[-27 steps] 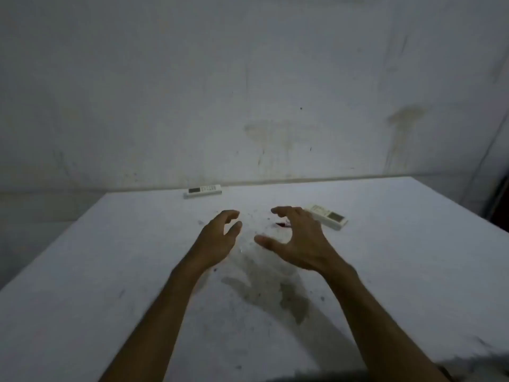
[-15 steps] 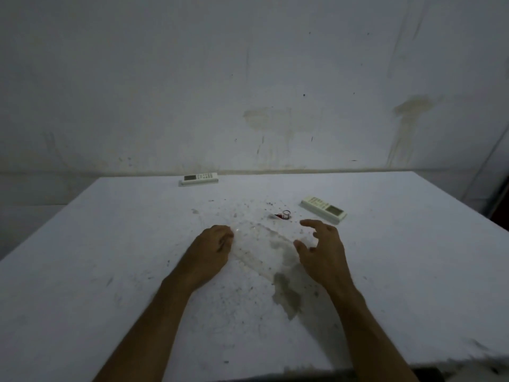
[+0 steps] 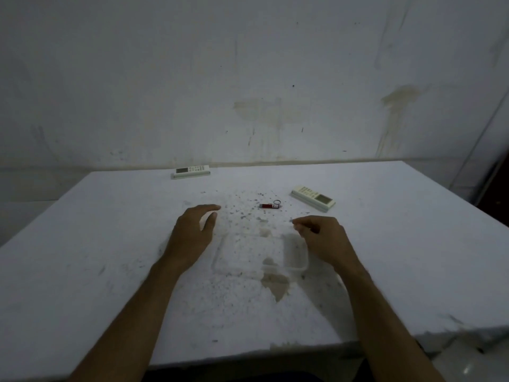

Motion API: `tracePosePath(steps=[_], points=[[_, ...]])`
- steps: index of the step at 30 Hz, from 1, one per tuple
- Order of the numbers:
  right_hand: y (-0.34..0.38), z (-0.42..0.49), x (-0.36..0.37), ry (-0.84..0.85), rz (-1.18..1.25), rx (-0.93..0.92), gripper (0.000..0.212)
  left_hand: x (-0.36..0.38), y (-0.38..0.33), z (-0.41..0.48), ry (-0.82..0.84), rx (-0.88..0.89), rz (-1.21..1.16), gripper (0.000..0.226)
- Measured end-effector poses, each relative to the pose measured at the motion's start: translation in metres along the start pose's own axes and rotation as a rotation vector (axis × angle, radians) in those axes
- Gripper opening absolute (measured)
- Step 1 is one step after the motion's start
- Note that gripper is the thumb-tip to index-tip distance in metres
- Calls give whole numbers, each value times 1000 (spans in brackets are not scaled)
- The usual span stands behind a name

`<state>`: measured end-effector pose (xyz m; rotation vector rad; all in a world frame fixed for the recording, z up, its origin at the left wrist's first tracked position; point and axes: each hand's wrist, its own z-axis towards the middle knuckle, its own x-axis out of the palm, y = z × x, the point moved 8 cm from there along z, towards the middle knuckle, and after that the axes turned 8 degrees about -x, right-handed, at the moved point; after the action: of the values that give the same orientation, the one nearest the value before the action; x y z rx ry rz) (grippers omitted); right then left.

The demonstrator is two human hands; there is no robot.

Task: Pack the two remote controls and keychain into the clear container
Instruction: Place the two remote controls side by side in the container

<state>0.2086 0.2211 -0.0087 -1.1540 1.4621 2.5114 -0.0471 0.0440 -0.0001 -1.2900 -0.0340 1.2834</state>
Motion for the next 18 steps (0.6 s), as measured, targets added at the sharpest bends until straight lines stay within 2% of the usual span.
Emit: tracePosePath(steps=[2, 3, 6, 9, 12, 15, 18], points=[[0, 7, -2, 30, -3, -18, 28, 2, -24, -5, 35, 24, -98, 30], [0, 13, -7, 22, -7, -27, 30, 8, -35, -6, 105, 32, -106, 36], [-3, 38, -29, -80, -114, -55, 30, 38, -63, -17, 383, 125, 65, 81], [-23, 64, -43, -174, -259, -13, 47, 61, -70, -26, 478, 228, 265, 111], [-54, 77, -36, -123, -272, 120, 65, 72, -62, -26, 499, 196, 326, 116], [-68, 81, -29, -113, -335, 150, 53, 73, -59, -24, 473, 145, 344, 115], [-65, 82, -29, -131, -237, 96, 45, 66, -64, -25, 407, 139, 278, 106]])
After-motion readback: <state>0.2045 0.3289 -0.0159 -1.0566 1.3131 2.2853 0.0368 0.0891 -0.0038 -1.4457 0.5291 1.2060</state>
